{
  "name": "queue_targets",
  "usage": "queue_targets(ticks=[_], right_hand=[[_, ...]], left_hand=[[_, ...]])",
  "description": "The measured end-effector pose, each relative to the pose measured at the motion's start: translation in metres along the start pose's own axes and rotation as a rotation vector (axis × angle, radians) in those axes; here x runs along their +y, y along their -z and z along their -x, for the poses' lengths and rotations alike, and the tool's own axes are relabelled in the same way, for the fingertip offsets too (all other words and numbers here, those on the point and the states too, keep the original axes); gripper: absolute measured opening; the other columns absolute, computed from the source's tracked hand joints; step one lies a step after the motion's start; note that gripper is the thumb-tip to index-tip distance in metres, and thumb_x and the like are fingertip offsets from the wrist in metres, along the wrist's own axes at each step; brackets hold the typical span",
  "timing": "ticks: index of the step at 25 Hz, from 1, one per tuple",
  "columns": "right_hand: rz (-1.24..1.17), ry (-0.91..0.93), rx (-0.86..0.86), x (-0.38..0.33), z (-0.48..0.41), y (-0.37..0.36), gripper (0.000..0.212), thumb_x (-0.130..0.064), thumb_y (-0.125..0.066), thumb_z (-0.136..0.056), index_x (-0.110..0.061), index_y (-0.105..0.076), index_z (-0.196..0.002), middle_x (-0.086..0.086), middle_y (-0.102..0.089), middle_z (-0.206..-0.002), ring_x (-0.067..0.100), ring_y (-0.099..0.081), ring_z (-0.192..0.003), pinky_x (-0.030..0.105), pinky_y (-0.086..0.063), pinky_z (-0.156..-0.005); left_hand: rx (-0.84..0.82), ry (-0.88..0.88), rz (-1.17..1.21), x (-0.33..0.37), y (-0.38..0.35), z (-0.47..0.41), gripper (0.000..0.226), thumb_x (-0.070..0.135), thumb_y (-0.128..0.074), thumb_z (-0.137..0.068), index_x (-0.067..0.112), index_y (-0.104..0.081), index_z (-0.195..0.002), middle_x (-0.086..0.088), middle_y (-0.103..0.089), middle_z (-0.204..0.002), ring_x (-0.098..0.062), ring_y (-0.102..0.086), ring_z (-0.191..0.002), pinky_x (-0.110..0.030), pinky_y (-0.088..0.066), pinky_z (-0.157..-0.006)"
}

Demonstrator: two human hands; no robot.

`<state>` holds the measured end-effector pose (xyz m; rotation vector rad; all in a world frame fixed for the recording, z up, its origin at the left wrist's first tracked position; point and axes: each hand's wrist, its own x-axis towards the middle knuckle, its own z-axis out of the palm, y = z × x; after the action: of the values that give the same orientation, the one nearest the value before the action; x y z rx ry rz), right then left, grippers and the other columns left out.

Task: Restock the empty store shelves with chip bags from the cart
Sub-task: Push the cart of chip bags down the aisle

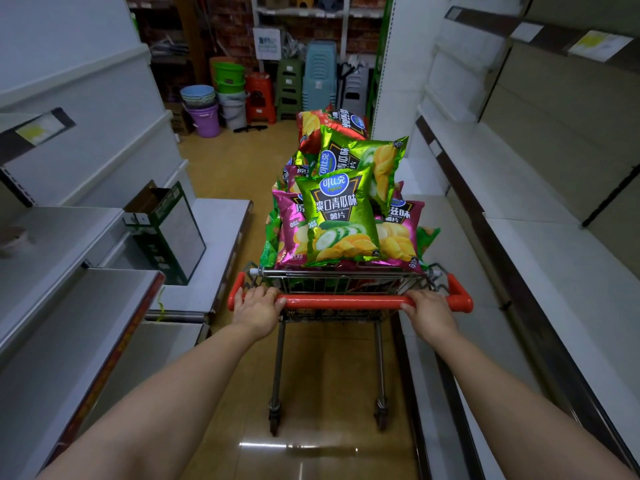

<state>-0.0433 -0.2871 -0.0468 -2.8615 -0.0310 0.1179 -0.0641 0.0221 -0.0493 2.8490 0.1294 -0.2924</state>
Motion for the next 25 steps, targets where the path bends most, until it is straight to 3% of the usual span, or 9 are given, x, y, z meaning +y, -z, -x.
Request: queue_targets(ticks=[6,17,25], right_hand=[[0.007,-0.013,-0.020,0.000,0.049,-0.008,0.038,-0.032,-0.043,-0.097,-0.016,-0.050,-0.131,0.007,-0.054,-0.129,0.025,-0.043,-0.124,0.038,-0.021,-0.113],[-0.097,-0.066,-0.049,-0.002,0.181,-0.028,0.038,-0.033,-0.049,-0.094,-0.017,-0.053,-0.129,0.008,-0.055,-0.127,0.029,-0.044,-0.122,0.044,-0.034,-0.106],[-0.010,-0.052,-0.054,-0.030,0.272,-0.036,0.040,-0.029,-0.039,-0.099,-0.018,-0.043,-0.137,0.006,-0.048,-0.136,0.023,-0.035,-0.132,0.041,-0.018,-0.115]], left_hand=[[-0.003,-0.012,-0.006,-0.008,-0.009,0.050,0.044,0.041,-0.024,-0.101,0.021,-0.041,-0.137,-0.005,-0.046,-0.137,-0.023,-0.033,-0.135,-0.044,-0.003,-0.117],[0.004,-0.028,-0.016,-0.028,-0.027,0.175,0.043,0.039,-0.025,-0.101,0.021,-0.041,-0.137,-0.006,-0.046,-0.138,-0.024,-0.033,-0.136,-0.044,-0.004,-0.117],[-0.030,-0.044,-0.091,-0.059,-0.036,0.245,0.043,0.040,-0.027,-0.101,0.022,-0.039,-0.138,-0.005,-0.045,-0.140,-0.024,-0.034,-0.135,-0.046,-0.011,-0.115]])
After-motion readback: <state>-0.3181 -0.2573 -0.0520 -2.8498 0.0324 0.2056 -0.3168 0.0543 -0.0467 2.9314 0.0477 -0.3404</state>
